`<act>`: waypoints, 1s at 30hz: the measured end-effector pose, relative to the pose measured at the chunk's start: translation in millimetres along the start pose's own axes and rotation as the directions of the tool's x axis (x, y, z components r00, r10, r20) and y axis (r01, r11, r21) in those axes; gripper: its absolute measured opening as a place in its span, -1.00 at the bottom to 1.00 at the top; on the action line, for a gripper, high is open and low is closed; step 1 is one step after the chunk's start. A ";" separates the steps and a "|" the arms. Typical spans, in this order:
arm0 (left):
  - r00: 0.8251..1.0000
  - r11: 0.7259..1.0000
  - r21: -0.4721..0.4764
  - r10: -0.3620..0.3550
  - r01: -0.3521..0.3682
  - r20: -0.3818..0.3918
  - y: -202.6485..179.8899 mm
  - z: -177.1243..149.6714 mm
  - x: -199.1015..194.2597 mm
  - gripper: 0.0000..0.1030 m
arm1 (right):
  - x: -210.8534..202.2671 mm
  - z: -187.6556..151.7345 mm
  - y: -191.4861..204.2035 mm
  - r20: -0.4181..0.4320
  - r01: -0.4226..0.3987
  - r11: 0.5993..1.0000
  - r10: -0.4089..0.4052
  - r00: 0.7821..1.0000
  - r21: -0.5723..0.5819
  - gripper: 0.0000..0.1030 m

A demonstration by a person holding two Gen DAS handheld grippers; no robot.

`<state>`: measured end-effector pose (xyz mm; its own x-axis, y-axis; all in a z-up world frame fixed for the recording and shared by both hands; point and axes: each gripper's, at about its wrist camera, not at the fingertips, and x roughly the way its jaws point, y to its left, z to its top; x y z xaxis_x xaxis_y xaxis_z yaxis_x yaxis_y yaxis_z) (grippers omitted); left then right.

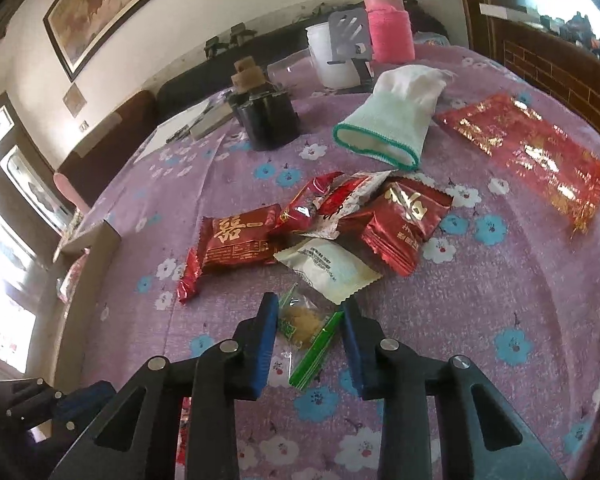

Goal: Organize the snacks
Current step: 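Grasp the red candy wrapper with the left gripper, then carry both snacks into the cardboard box and open both grippers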

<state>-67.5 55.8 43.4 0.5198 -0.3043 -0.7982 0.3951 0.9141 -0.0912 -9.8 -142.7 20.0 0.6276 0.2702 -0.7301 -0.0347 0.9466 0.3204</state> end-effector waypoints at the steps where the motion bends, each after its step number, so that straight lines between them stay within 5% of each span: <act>1: 1.000 0.999 -0.024 -0.023 0.023 0.001 0.3 1.9 0.1 -0.41 | -1.0 -0.1 -0.3 0.004 0.001 1.000 -0.001 1.000 0.003 -0.37; 2: 0.999 0.997 -0.056 -0.053 0.054 0.009 -0.5 3.9 0.5 0.07 | -2.6 -0.1 -0.8 0.009 0.000 1.000 0.000 1.000 0.006 -0.37; 4: 0.997 0.992 -0.103 -0.074 0.077 0.034 -5.1 8.8 2.9 0.42 | -5.3 -0.3 -1.9 0.020 0.003 1.000 -0.003 1.000 0.009 -0.37; 11: 0.999 0.998 -0.043 0.049 -0.049 0.015 -47.0 21.1 39.4 0.42 | -20.2 1.4 -12.4 0.087 0.010 0.999 -0.013 0.996 0.033 -0.37; 12: 0.998 0.998 -0.037 0.059 -0.059 -0.004 -49.0 20.9 45.7 0.27 | -22.8 2.3 -13.6 0.101 0.014 0.999 -0.018 0.995 0.034 -0.37; 13: 0.998 0.998 -0.036 0.060 -0.060 -0.018 -49.5 19.6 48.9 -0.26 | -24.8 3.0 -14.6 0.111 0.021 0.999 -0.024 0.993 0.032 -0.37; 14: 0.997 0.998 -0.029 0.062 -0.063 -0.034 -50.5 18.1 52.3 -0.59 | -26.1 3.6 -15.0 0.119 0.027 0.999 -0.030 0.992 0.030 -0.37; 15: 0.994 0.994 -0.007 0.108 -0.108 -0.017 -52.3 16.7 51.0 -0.70 | -26.9 3.8 -15.3 0.123 0.031 0.999 -0.034 0.992 0.028 -0.37; 24: 0.999 0.990 -0.143 0.016 -0.010 0.043 -5.4 -1.9 -5.3 -0.70 | -26.9 0.9 -6.5 0.121 -0.051 0.999 0.051 0.991 -0.002 -0.37; 30: 0.987 0.964 -0.249 0.123 -0.095 0.099 69.0 -23.1 -68.9 -0.69 | -21.7 -4.5 8.9 0.083 -0.104 0.994 0.106 0.991 -0.029 -0.38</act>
<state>-93.6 146.0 78.3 0.6366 -0.2144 -0.7408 0.1429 0.9767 -0.1599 -27.3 -139.4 35.9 0.6827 0.3532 -0.6397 -0.1222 0.9183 0.3766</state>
